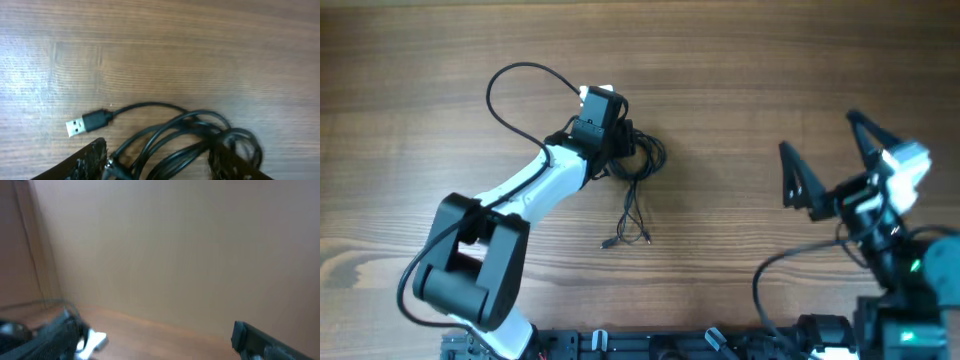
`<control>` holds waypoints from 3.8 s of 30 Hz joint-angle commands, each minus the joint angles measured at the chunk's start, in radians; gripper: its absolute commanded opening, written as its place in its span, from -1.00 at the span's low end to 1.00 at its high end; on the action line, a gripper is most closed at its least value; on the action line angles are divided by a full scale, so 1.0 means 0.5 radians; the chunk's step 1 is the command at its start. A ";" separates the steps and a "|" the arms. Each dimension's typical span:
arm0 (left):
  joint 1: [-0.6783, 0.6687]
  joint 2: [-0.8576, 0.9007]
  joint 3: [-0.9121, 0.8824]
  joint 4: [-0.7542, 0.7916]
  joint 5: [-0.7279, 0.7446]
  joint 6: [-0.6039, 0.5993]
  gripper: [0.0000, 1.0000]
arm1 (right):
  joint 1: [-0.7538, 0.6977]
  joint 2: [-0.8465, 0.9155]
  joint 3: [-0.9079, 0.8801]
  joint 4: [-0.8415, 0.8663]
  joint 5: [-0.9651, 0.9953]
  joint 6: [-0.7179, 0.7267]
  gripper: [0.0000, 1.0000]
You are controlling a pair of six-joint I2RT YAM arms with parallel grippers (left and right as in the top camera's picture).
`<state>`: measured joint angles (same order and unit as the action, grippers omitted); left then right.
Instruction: Untangle cables
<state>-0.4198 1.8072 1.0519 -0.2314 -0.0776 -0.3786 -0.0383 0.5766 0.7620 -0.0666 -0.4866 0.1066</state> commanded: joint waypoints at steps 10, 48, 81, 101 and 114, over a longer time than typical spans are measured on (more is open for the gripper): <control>0.089 -0.032 0.117 0.041 0.288 0.048 -0.92 | 0.012 1.098 0.977 -0.910 -0.438 0.296 0.99; 0.137 0.536 0.607 -0.919 0.563 -0.272 -0.54 | 0.758 2.709 0.974 -0.589 0.082 0.562 0.11; 0.642 0.530 0.735 -1.296 1.520 1.110 -0.92 | 0.985 2.710 0.974 -0.505 0.218 0.787 0.08; 0.641 0.530 0.735 -1.236 2.000 1.221 -0.61 | 0.976 2.710 0.974 -0.309 -0.378 1.073 -0.91; 0.643 0.530 0.735 -1.089 1.452 0.805 0.99 | 0.976 2.710 0.974 -0.325 -0.256 1.155 -0.91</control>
<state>-0.0982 2.0594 1.4048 -0.7982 0.7177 0.1177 0.4480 1.9144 1.2312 -0.2306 -0.6342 0.6701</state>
